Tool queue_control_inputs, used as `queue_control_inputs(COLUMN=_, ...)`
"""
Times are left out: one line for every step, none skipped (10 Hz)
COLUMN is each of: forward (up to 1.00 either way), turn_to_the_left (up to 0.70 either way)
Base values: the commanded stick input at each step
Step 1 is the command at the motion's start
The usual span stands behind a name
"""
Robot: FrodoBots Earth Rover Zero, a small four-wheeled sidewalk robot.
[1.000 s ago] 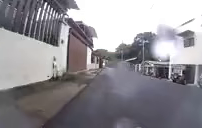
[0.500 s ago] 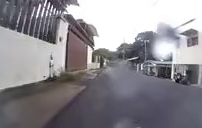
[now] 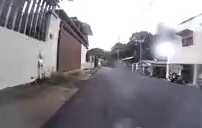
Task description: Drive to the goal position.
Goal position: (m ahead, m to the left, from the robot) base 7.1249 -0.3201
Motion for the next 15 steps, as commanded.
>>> queue_control_inputs(forward=0.70, turn_to_the_left=-0.35)
queue_control_inputs(forward=0.70, turn_to_the_left=-0.35)
queue_control_inputs(forward=0.70, turn_to_the_left=-0.35)
queue_control_inputs(forward=0.70, turn_to_the_left=-0.35)
queue_control_inputs(forward=0.70, turn_to_the_left=-0.35)
queue_control_inputs(forward=0.70, turn_to_the_left=-0.13)
queue_control_inputs(forward=0.70, turn_to_the_left=0.00)
queue_control_inputs(forward=0.70, turn_to_the_left=0.00)
queue_control_inputs(forward=0.70, turn_to_the_left=0.00)
queue_control_inputs(forward=0.70, turn_to_the_left=0.00)
queue_control_inputs(forward=0.70, turn_to_the_left=0.00)
queue_control_inputs(forward=0.70, turn_to_the_left=0.00)
queue_control_inputs(forward=0.70, turn_to_the_left=0.00)
queue_control_inputs(forward=0.70, turn_to_the_left=0.19)
queue_control_inputs(forward=0.70, turn_to_the_left=0.35)
